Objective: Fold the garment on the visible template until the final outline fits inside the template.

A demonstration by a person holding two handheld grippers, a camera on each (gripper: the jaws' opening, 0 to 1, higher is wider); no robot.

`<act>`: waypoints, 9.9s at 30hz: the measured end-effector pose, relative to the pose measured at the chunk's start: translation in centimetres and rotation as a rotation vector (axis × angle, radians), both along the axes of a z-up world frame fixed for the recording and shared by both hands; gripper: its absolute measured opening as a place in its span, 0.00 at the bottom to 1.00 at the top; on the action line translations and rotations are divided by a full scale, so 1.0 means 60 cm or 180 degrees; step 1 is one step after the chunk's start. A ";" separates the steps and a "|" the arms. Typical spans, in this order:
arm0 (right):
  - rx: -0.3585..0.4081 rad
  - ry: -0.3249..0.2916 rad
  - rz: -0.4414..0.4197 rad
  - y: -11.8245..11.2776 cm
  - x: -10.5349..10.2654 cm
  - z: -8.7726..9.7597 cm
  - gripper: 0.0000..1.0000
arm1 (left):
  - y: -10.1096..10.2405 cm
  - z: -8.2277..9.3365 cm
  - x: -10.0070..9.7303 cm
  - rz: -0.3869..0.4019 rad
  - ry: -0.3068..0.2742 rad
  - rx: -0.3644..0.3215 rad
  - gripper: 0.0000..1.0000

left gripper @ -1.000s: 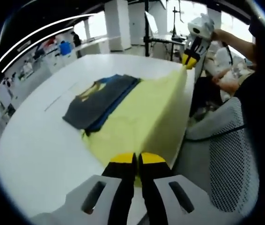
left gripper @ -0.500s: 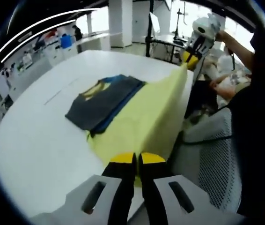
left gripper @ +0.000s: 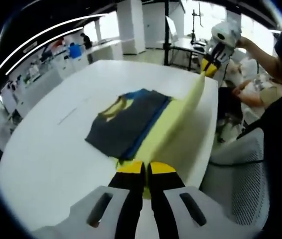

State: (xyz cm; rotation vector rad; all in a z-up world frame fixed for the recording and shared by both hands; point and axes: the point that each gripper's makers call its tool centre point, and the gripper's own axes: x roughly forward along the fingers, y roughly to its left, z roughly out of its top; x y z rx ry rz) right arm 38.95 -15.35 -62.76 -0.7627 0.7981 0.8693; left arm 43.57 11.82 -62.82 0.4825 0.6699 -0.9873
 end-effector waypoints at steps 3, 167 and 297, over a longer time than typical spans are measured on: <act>-0.0044 -0.0066 -0.0043 -0.004 0.020 -0.001 0.00 | -0.002 0.004 0.023 0.0020 -0.0062 -0.0007 0.00; 0.1444 0.0842 -0.2011 -0.028 0.225 -0.164 0.58 | 0.023 -0.135 0.265 0.0895 -0.0019 -0.1039 0.74; 0.1814 0.0251 -0.1748 0.022 0.102 -0.108 0.79 | 0.041 -0.109 0.081 0.1264 0.0068 -0.1090 0.76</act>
